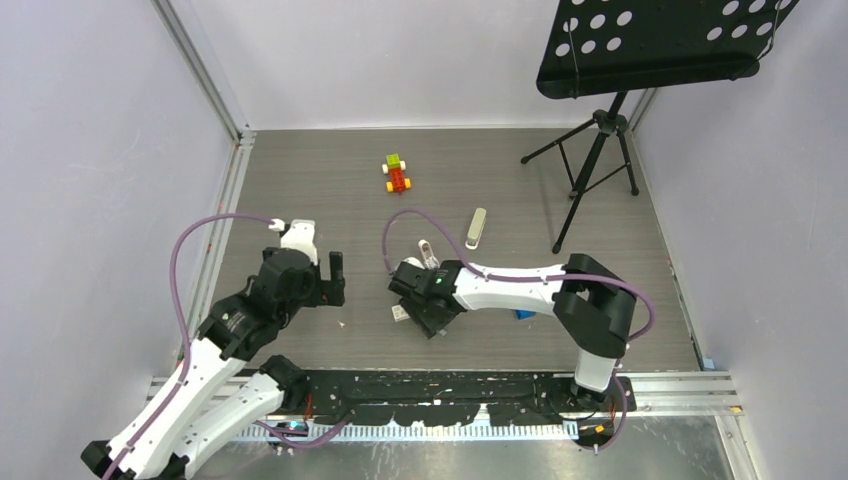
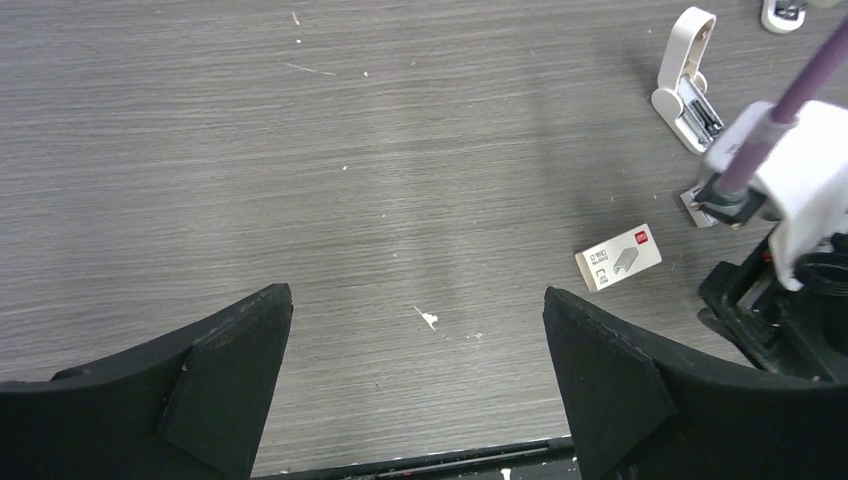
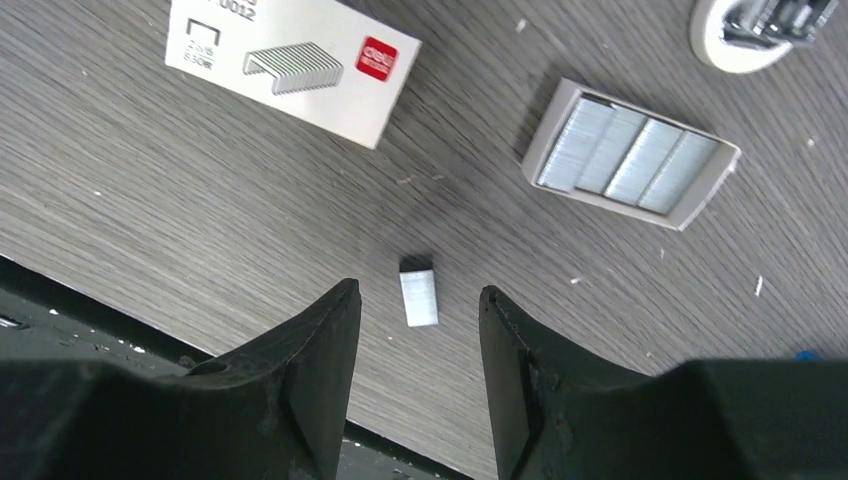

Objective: Load the staples into the stapler

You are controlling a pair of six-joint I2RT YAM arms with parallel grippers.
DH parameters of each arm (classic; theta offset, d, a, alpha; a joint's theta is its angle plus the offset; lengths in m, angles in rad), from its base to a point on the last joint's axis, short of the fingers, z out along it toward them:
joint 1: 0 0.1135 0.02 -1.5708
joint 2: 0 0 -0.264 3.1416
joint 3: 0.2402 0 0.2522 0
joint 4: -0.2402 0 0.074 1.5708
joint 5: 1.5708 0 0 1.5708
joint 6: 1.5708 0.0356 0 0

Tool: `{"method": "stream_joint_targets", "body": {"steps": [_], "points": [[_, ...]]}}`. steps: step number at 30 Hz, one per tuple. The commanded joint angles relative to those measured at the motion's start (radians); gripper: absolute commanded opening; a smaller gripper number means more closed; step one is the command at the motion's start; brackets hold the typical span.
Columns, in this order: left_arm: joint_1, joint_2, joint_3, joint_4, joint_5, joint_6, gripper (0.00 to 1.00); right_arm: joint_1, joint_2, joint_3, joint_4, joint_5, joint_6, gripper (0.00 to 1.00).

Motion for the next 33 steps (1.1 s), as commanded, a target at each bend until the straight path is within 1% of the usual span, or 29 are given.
{"method": "stream_joint_targets", "body": {"steps": [1,6,20,26,33], "points": [[0.01,-0.06,-0.026,0.056,-0.017,0.021,1.0,0.016,0.047,0.072,-0.027,-0.011,-0.04,0.51],[0.016,-0.089,-0.037,0.068,-0.025,0.023,1.0,0.021,0.081,0.094,-0.041,-0.012,-0.054,0.47],[0.042,-0.088,-0.051,0.086,0.026,0.027,1.0,0.037,0.137,0.119,-0.112,-0.028,-0.092,0.4],[0.052,-0.086,-0.052,0.086,0.037,0.029,1.0,0.037,0.13,0.102,-0.108,-0.072,-0.116,0.38],[0.059,-0.087,-0.058,0.092,0.055,0.028,1.0,0.036,0.156,0.108,-0.093,-0.065,-0.129,0.33]]}}
